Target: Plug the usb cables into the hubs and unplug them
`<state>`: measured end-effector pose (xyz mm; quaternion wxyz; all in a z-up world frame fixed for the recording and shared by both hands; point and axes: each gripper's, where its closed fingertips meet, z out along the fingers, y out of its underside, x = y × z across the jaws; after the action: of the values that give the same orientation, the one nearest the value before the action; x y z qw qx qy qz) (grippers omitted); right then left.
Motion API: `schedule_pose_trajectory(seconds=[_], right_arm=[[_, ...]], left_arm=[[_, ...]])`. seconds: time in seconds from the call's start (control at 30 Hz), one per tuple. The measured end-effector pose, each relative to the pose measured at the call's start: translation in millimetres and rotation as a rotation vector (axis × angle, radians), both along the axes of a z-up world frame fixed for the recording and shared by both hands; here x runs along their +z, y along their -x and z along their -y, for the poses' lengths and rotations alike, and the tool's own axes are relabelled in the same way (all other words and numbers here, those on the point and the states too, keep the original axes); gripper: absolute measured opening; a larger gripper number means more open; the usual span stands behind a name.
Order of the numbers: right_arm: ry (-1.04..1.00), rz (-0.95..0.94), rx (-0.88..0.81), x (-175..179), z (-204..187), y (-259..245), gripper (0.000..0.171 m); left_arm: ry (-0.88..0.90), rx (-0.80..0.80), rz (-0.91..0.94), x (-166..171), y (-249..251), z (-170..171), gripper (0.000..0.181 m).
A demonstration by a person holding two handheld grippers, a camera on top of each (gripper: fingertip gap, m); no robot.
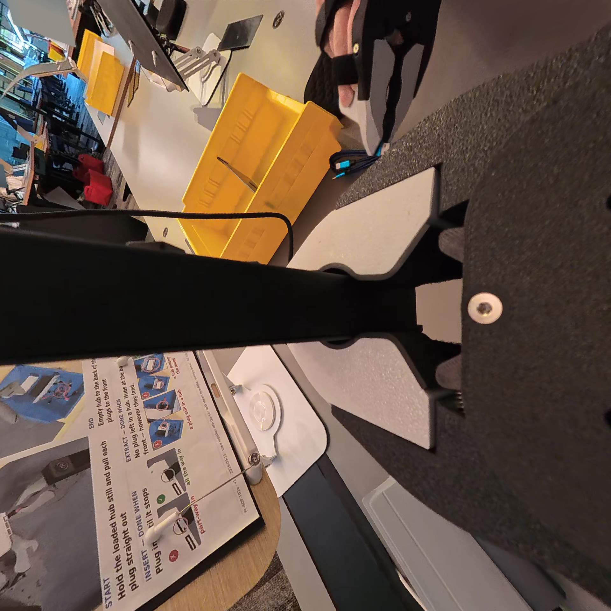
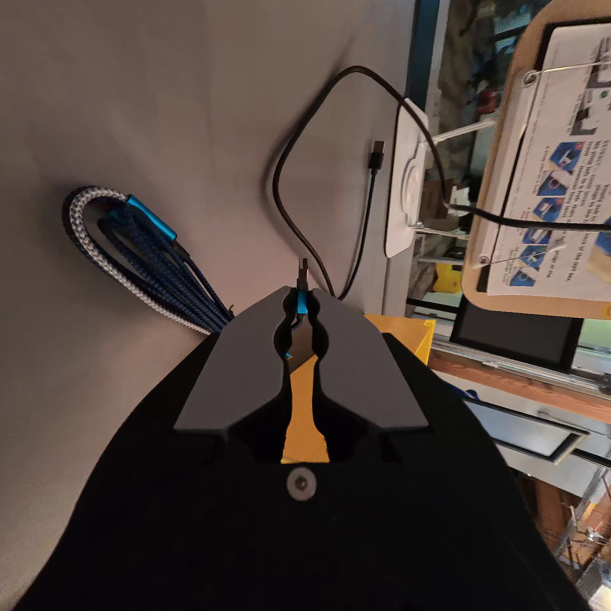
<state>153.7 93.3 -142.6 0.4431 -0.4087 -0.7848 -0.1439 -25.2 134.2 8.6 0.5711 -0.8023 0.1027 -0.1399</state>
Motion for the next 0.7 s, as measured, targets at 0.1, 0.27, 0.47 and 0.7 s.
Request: schedule_pose_trajectory(seconds=[0.1, 0.27, 0.47, 0.7], right_arm=[[0.006, -0.077, -0.005, -2.0, 3.0, 1.6, 0.008], [0.182, -0.216, -0.099, -3.9, -4.1, 0.3, 0.009], [0.334, -0.313, -0.206, -9.1, -19.7, -5.3, 0.011], [0.585, -0.406, -0.390, -22.7, -31.2, -12.6, 0.024]], left_arm=[[-0.002, -0.007, 0.005, 0.8, -2.0, 0.2, 0.027], [0.005, -0.014, 0.004, -0.5, -4.2, -0.4, 0.027], [0.014, -0.020, 0.009, -2.7, -5.3, -1.6, 0.027], [0.026, -0.028, 0.009, -5.5, -7.4, -3.2, 0.027]])
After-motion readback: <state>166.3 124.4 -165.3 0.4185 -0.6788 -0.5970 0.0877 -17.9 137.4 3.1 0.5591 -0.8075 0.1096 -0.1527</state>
